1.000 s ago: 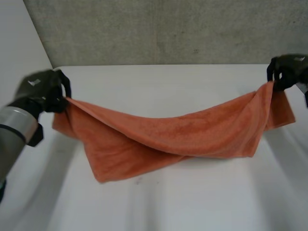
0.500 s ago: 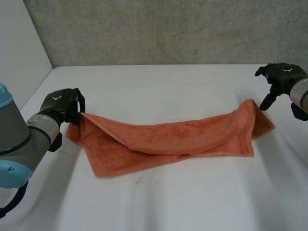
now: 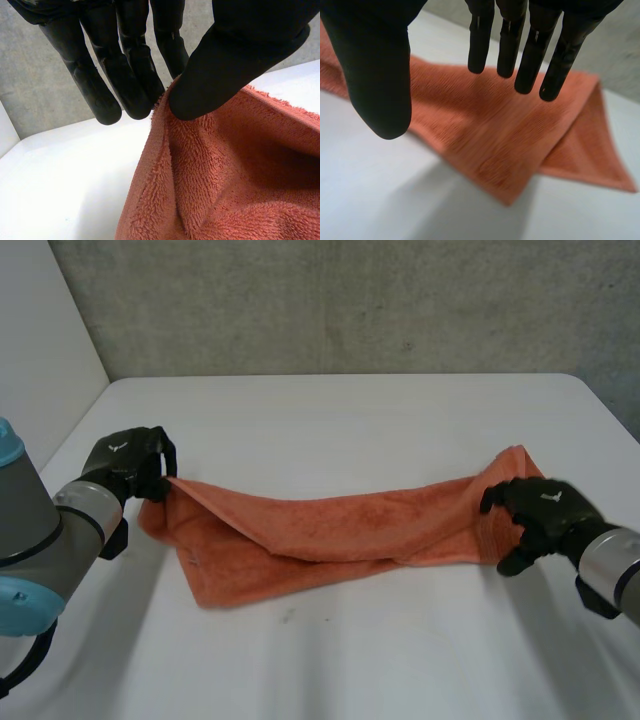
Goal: Fold the laundry
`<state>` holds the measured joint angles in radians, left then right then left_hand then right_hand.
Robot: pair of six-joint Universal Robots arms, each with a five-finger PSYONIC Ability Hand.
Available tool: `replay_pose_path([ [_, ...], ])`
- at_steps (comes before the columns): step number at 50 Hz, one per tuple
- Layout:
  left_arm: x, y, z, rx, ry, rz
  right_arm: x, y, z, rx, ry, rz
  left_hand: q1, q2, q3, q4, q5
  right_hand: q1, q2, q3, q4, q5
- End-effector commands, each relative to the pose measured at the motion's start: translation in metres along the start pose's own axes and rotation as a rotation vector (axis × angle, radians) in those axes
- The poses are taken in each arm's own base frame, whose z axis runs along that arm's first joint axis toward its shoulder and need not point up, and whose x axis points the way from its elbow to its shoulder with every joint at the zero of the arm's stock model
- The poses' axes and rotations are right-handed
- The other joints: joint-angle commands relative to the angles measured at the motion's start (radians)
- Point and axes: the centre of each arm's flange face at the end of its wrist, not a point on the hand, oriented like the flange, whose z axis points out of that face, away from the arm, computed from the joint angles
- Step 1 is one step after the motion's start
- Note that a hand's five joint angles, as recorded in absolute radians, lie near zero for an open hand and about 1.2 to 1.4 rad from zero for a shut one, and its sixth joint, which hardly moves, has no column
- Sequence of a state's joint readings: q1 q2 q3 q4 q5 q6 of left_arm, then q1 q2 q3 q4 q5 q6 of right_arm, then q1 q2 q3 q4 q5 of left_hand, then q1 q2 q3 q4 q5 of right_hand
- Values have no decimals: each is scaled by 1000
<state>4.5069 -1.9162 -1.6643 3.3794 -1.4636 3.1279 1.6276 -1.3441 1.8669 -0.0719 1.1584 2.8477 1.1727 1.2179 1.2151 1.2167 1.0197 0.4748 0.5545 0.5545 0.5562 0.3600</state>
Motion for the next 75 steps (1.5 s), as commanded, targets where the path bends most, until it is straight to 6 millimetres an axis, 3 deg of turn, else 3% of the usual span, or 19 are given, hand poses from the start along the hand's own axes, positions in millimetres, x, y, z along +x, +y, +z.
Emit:
replay_pose_path([
  [1,-1,0,0,-1,-1,-1,1,24,23,-57,-33,22,224,178,181,180,202,238,159,159,157,179],
  [14,0,1,0,-1,3,0,7,32,45,-61,-37,-25,224,178,181,180,202,268,188,188,186,208],
  [37,0,3,-2,-12,2,-1,-20,30,69,-36,-78,-86,224,178,181,180,202,285,206,206,204,226],
  [65,0,5,-2,-17,3,-2,-24,22,92,-4,-56,-112,224,178,181,180,202,497,417,417,415,437],
  [68,0,5,-2,-17,3,-2,-24,20,94,4,-55,-116,224,178,181,180,202,702,623,623,621,643],
  [69,0,5,-2,-17,3,-2,-23,19,95,8,-48,-117,224,178,181,180,202,919,840,840,838,860],
  [74,0,5,-2,-18,2,-2,-13,2,91,44,13,-122,224,178,181,180,202,921,842,842,840,862],
  [75,0,4,-3,-18,2,-1,-10,-9,86,67,33,-126,224,178,181,180,202,921,842,842,840,862],
])
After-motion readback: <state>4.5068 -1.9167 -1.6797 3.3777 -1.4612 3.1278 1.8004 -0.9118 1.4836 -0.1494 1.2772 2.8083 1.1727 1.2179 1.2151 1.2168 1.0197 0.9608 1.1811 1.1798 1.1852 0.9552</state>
